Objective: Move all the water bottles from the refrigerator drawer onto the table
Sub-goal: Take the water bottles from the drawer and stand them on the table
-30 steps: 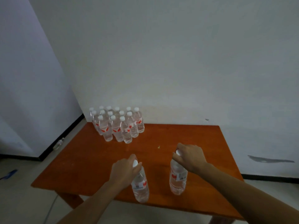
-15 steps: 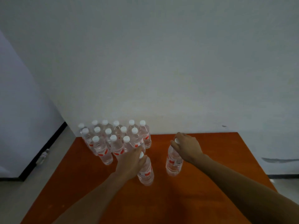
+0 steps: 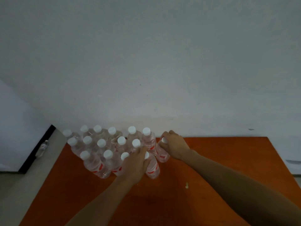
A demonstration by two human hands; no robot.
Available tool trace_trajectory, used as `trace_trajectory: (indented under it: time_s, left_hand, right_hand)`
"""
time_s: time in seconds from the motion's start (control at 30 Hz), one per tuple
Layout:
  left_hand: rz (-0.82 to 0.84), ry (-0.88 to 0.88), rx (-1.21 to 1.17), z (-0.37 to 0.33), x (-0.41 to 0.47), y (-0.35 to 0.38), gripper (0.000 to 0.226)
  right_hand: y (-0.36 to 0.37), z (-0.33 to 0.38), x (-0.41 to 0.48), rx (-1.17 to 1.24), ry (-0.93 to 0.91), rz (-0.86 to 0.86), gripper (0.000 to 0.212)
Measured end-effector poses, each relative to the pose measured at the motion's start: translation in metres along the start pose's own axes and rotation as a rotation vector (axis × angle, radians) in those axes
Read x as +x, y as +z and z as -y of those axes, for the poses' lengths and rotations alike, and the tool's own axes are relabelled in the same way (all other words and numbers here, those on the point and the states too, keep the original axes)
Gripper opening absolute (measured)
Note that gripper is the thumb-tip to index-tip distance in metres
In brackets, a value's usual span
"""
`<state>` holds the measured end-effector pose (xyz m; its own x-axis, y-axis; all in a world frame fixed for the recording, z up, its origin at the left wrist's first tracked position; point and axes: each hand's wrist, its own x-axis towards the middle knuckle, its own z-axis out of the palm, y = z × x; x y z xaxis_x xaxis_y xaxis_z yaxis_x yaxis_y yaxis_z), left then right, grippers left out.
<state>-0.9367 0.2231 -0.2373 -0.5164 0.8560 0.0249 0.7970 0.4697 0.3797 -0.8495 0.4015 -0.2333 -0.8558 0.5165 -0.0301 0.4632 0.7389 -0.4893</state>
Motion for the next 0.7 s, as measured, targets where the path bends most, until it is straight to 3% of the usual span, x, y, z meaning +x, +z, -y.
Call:
trace_trajectory:
  time_s: [0.4,0.53,0.7]
  left_hand:
    - [-0.004,0.054,-0.148,0.010,0.006,-0.001,0.026]
    - [0.000,0.096,-0.148,0.014,-0.003,-0.012,0.038]
    - [-0.013,0.208,-0.117,0.015,-0.016,-0.033,0.038]
  right_hand:
    - [0.013,0.013,0.011,0.137,0.086,0.026,0.037]
    - [0.008,0.018,-0.012,0.167,0.168,-0.056,0.045]
    - [-0.002,0.028,-0.063,0.096,0.342,-0.217,0.042]
